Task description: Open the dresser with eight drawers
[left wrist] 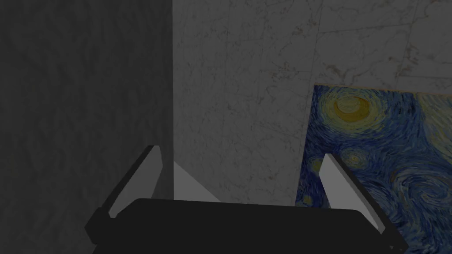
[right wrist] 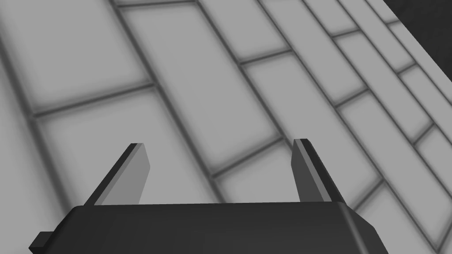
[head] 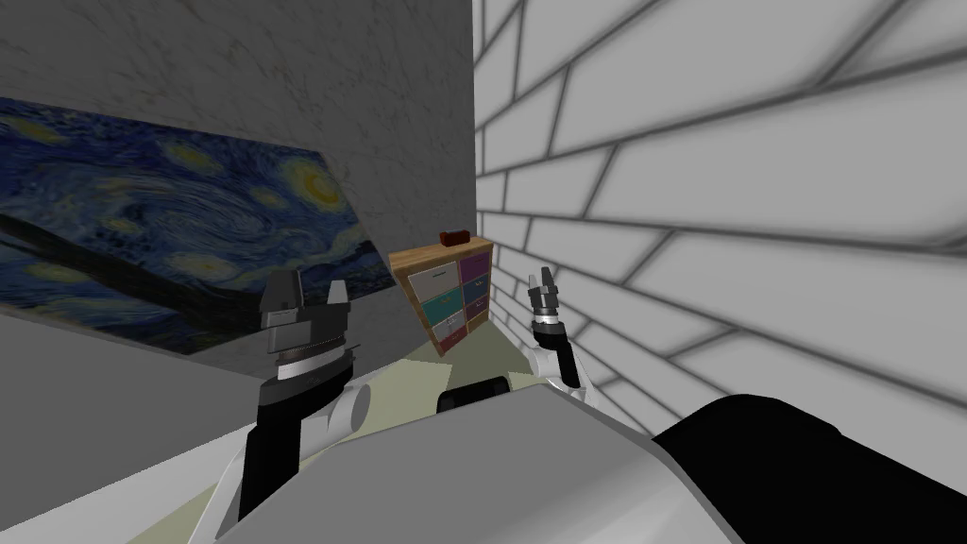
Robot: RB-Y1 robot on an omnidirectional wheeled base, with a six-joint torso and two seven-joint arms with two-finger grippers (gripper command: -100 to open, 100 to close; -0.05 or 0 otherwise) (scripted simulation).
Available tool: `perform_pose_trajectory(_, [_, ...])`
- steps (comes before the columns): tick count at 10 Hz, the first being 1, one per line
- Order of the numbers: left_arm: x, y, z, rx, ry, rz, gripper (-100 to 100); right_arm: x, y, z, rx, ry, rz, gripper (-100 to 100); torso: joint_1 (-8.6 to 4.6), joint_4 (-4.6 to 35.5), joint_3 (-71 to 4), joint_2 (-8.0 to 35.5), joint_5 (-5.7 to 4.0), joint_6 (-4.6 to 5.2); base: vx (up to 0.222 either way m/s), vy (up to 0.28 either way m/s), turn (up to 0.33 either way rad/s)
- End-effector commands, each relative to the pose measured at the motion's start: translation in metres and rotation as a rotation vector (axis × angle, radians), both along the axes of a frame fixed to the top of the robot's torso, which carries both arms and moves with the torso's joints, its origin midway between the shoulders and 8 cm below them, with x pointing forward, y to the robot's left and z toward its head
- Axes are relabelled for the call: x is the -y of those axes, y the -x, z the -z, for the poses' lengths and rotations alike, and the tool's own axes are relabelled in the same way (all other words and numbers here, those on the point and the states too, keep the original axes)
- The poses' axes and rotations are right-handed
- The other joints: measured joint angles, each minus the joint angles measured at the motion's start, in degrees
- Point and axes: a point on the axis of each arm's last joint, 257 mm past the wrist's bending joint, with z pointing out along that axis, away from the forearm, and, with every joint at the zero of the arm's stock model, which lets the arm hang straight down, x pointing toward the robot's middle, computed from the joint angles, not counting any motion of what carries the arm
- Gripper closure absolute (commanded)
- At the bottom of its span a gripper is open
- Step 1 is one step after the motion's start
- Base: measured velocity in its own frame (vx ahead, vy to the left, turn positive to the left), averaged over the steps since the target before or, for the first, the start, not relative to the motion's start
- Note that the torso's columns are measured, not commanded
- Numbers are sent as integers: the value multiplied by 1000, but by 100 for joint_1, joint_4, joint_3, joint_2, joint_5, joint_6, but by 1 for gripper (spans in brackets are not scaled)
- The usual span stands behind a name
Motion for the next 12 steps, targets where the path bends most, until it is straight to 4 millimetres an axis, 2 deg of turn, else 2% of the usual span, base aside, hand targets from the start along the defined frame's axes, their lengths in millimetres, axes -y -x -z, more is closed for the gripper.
perform_pose_trajectory(1, [0,0,0,0,0,0,0,0,0,0,0,0,0,0,0,235,-467,232,0,0,0,0,0])
perform_pose_trajectory(9, [0,0,0,0,0,0,0,0,0,0,0,0,0,0,0,3537,-7073,3539,0,0,0,0,0])
perform_pose_trajectory(10, [0,0,0,0,0,0,0,-4,-1,1,-10,53,-6,-100,0,3960,-7919,3962,0,0,13,5,18])
perform_pose_trajectory(12, [0,0,0,0,0,0,0,-8,-4,3,-27,142,-5,-100,2,4204,-8428,4204,1,0,23,14,28])
